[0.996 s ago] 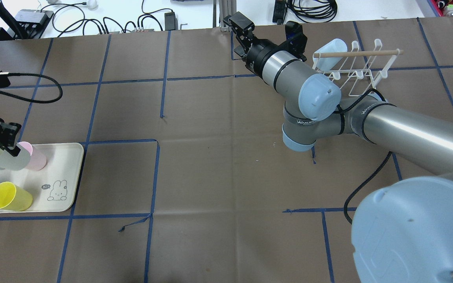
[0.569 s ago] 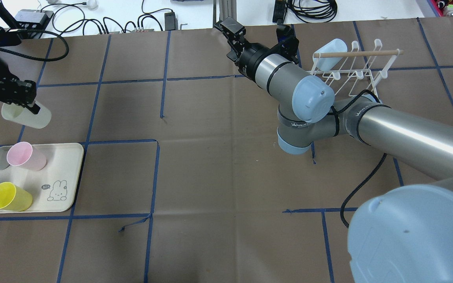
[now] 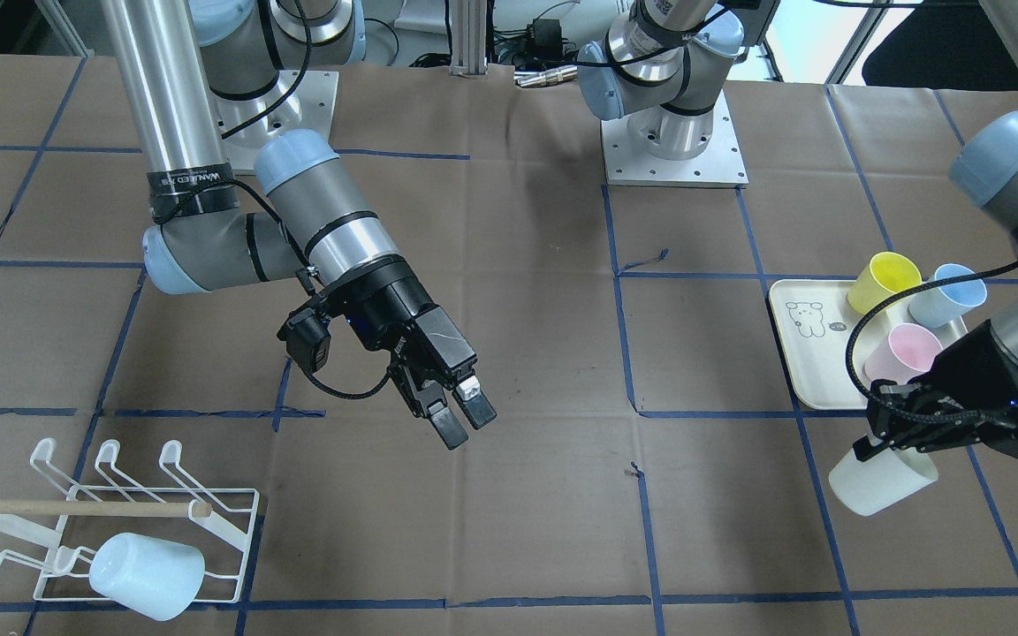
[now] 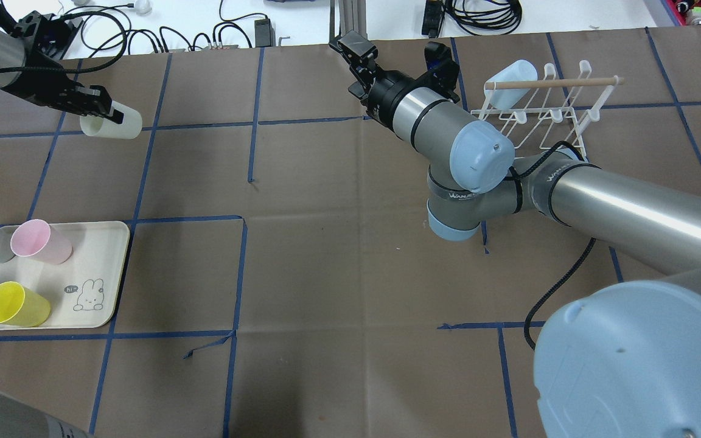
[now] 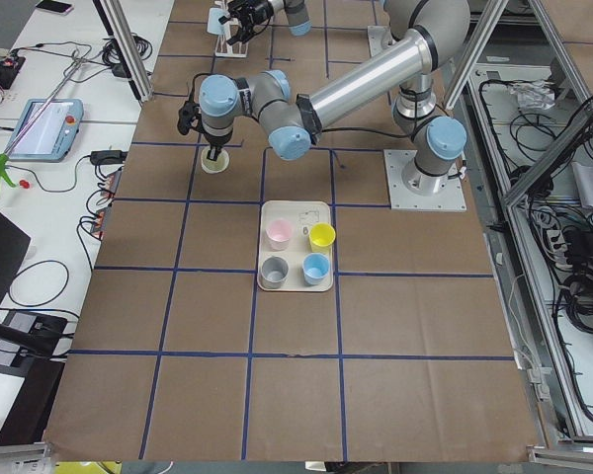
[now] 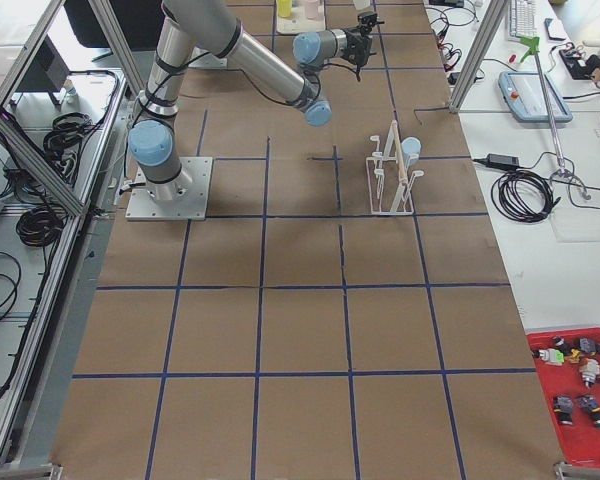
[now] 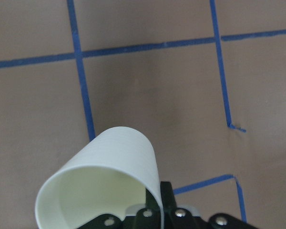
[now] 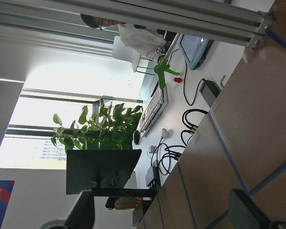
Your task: Transfer IKEA cup to right arm and place on rack
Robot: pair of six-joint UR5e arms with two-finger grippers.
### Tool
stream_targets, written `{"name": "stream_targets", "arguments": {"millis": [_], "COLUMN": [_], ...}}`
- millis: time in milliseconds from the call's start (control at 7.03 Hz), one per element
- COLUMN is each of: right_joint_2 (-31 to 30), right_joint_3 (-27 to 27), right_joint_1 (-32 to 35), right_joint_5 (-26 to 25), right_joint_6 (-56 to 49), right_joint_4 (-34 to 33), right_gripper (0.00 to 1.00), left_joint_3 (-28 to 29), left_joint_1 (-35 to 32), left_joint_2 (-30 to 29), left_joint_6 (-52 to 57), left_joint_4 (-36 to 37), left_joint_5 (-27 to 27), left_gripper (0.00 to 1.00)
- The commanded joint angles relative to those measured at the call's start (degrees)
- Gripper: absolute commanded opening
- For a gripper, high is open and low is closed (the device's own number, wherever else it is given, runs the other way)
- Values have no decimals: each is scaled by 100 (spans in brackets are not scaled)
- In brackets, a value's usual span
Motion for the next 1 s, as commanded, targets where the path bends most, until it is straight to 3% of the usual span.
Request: {"name": "stream_targets", "arguments": {"millis": [0, 427, 712, 854], "right_joint_2": [5, -30, -118, -144], "right_joint_3": [14, 119, 216, 225], "right_joint_1": [0, 18, 44, 44], "right_joint_5": [-61, -61, -61, -53], "right_joint_6": [7, 418, 779, 1033], "right_joint_4": [5, 5, -38, -99], "right_gripper": [100, 100, 100, 100], "left_joint_3": [-659, -1951, -2603, -2788], "left_joint_1": [-19, -361, -738, -1114], "left_joint_2": [-37, 148, 44, 121], "left_joint_6": [72, 46, -50, -259], "left_joint_4": [1526, 4345, 6333, 6786], "left_joint_5": [-1340, -2722, -3278, -3341], "left_gripper": [0, 0, 0, 0]}}
